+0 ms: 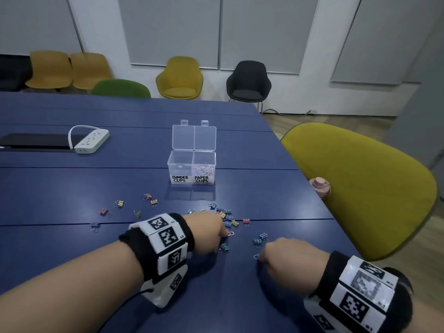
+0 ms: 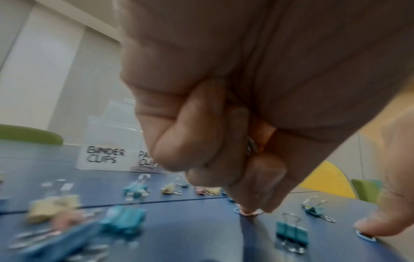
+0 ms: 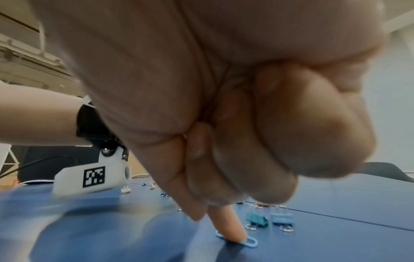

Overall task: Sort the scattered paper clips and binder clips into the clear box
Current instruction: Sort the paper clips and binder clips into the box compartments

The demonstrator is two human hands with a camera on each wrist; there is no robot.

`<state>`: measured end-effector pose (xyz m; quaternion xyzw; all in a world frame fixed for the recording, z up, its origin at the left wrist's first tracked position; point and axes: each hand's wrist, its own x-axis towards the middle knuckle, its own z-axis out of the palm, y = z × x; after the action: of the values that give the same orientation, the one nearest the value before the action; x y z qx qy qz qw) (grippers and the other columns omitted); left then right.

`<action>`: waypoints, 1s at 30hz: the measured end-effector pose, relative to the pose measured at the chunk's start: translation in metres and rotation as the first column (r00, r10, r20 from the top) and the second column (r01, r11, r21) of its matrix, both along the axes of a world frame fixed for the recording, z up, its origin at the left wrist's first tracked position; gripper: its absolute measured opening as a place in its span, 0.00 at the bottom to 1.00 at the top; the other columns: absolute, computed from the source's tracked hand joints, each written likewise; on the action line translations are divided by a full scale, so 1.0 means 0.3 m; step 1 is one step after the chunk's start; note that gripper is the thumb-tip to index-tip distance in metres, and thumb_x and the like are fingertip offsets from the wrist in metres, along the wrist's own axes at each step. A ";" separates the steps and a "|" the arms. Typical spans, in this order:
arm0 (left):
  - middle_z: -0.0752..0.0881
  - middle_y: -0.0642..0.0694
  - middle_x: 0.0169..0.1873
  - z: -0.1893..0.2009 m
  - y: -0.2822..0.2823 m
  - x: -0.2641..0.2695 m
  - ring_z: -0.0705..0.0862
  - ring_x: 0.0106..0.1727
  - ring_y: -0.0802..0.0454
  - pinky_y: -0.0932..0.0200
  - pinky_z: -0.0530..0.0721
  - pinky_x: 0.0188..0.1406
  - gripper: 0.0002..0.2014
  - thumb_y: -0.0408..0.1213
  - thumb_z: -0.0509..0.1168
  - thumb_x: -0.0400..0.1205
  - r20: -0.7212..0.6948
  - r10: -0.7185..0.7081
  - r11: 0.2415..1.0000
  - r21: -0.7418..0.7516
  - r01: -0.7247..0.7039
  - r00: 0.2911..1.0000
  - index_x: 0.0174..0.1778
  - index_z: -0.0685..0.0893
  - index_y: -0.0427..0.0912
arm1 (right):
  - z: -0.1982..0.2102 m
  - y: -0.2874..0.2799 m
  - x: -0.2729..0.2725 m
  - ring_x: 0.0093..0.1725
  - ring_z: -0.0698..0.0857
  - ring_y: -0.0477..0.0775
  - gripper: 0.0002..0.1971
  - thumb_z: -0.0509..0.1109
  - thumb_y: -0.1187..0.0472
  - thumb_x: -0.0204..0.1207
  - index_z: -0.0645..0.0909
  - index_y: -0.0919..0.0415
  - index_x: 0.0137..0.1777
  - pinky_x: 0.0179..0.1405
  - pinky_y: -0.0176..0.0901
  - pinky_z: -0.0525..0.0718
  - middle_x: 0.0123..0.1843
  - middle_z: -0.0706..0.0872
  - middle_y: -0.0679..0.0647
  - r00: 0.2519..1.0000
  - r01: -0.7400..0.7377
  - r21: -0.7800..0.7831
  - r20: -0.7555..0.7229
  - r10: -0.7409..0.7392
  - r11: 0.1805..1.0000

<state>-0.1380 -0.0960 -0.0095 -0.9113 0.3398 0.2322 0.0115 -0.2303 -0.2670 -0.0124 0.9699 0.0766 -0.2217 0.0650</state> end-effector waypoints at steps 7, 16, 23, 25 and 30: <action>0.88 0.44 0.47 -0.008 0.166 -0.015 0.77 0.43 0.44 0.55 0.84 0.54 0.20 0.34 0.56 0.78 -0.014 0.101 0.990 -0.094 -0.102 0.995 0.60 0.87 0.52 | 0.015 0.078 0.075 0.50 0.84 0.66 0.12 0.56 0.65 0.77 0.81 0.63 0.53 0.41 0.44 0.72 0.54 0.85 0.64 0.998 -0.044 0.021 0.039 0.043 0.999; 0.81 0.39 0.31 0.014 0.155 -0.119 0.76 0.37 0.41 0.58 0.75 0.36 0.08 0.37 0.62 0.77 0.197 0.117 0.992 0.030 -0.126 0.973 0.38 0.85 0.39 | 0.050 0.201 0.169 0.45 0.80 0.65 0.10 0.58 0.71 0.77 0.68 0.63 0.34 0.41 0.47 0.74 0.35 0.73 0.55 0.996 -0.041 -0.099 0.077 0.049 0.994; 0.80 0.41 0.39 0.053 0.090 -0.138 0.80 0.42 0.40 0.51 0.77 0.41 0.12 0.29 0.61 0.80 0.285 0.031 0.994 0.089 -0.058 0.958 0.31 0.70 0.39 | 0.047 0.224 0.208 0.52 0.84 0.64 0.02 0.60 0.66 0.79 0.74 0.60 0.47 0.43 0.47 0.76 0.57 0.84 0.62 0.996 -0.048 -0.136 0.070 0.058 0.990; 0.84 0.38 0.46 0.053 0.084 -0.135 0.84 0.48 0.39 0.51 0.77 0.41 0.07 0.28 0.61 0.80 0.287 0.006 0.994 0.102 -0.037 0.958 0.36 0.73 0.40 | 0.047 0.219 0.218 0.49 0.83 0.64 0.01 0.61 0.64 0.79 0.73 0.60 0.47 0.43 0.46 0.75 0.54 0.83 0.62 0.997 -0.026 -0.128 0.067 0.034 0.992; 0.76 0.43 0.33 0.042 0.093 -0.110 0.77 0.39 0.42 0.53 0.77 0.39 0.06 0.32 0.61 0.81 0.225 0.010 0.986 0.158 -0.047 0.974 0.38 0.75 0.38 | 0.051 0.211 0.221 0.45 0.80 0.63 0.05 0.62 0.64 0.78 0.71 0.62 0.42 0.42 0.45 0.75 0.43 0.78 0.58 0.999 0.005 -0.133 0.035 0.000 0.991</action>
<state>-0.1711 -0.0682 0.0031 -0.9324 0.3033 0.1553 0.1204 -0.1639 -0.2039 0.0029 0.9673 0.0592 -0.2094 0.1306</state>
